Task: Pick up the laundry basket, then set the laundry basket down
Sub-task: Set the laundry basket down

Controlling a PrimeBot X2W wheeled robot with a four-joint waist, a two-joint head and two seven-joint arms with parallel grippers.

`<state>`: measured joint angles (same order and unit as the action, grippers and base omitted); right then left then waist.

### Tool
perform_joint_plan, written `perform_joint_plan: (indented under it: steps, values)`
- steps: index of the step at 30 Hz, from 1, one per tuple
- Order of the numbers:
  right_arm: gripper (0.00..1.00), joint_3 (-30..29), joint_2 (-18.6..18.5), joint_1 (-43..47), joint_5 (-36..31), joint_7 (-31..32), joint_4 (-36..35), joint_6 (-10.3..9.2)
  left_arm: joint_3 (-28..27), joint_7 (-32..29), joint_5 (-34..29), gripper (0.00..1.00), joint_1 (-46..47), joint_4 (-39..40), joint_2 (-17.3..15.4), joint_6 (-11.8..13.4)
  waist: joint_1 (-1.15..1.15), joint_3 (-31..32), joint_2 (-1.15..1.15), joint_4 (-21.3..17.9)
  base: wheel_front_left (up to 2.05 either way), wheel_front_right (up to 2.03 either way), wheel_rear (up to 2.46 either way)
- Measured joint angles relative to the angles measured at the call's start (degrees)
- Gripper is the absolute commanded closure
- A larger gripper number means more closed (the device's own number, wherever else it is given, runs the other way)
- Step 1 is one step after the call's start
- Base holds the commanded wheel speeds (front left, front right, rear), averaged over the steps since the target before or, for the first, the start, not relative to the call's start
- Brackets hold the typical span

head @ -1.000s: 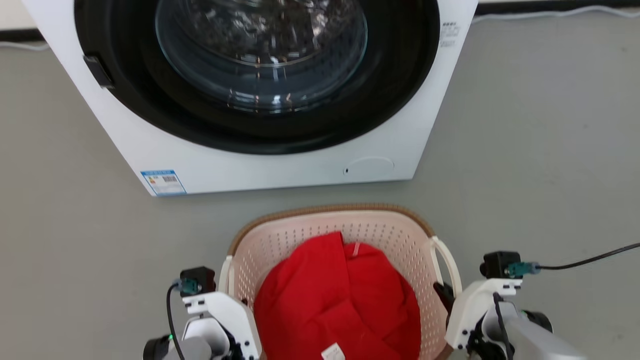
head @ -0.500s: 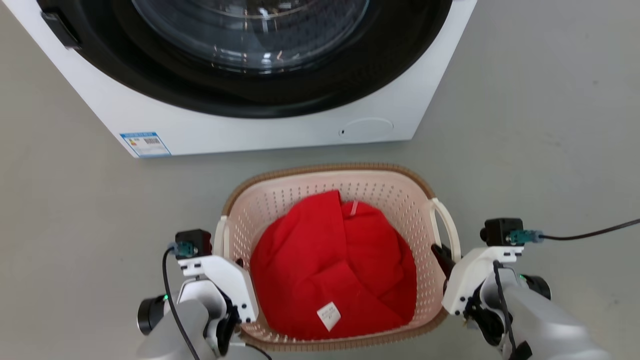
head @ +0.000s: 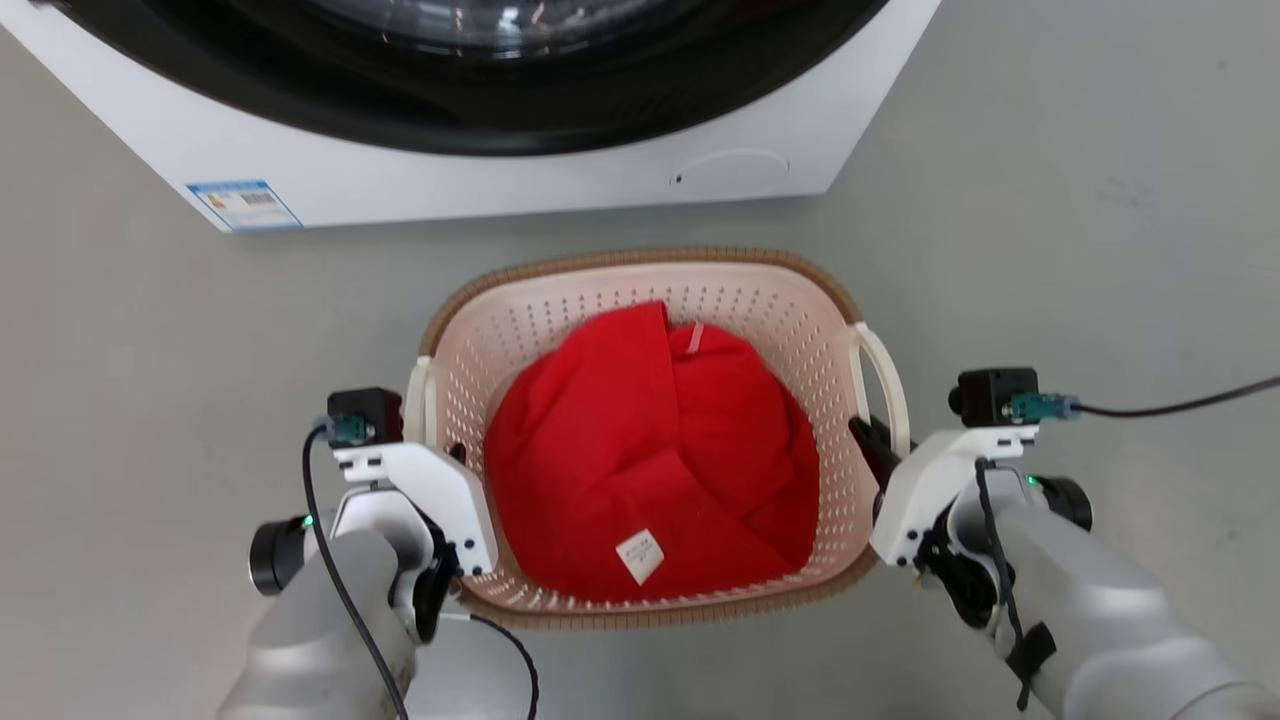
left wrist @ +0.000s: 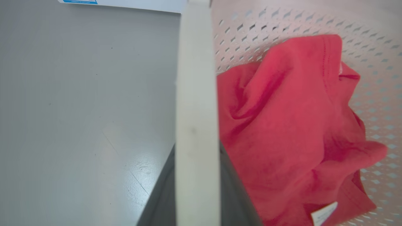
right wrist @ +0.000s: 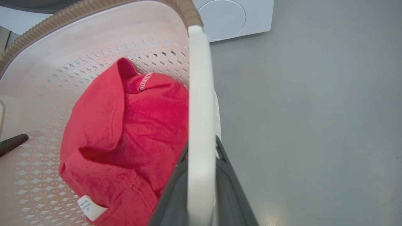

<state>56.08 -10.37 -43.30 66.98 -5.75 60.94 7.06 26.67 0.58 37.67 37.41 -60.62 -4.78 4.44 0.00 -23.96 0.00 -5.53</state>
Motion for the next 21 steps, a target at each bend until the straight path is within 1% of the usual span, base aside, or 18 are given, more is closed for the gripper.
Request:
perform_joint_plan:
  steps: [6,13,21]
  values:
    - [1.0,0.84,0.21,-3.32,0.0,-0.41,0.09,-0.01,0.3,1.18,-0.35,1.0,3.93,-2.05,-0.32,-0.65,0.0,-3.82,0.0,-0.05,0.0,0.0,0.0]
    - [1.0,1.79,0.32,-6.69,0.16,-1.63,0.4,-0.02,0.24,4.26,-0.35,1.0,7.58,-4.7,-0.25,-1.47,0.0,-7.88,0.0,0.19,0.0,0.0,0.0]
    - [1.0,3.14,0.59,-9.18,1.42,-2.56,0.55,-0.03,0.62,6.02,-1.38,1.0,11.59,-7.97,-0.16,-1.51,0.0,-11.48,0.0,0.31,0.0,0.0,0.0]
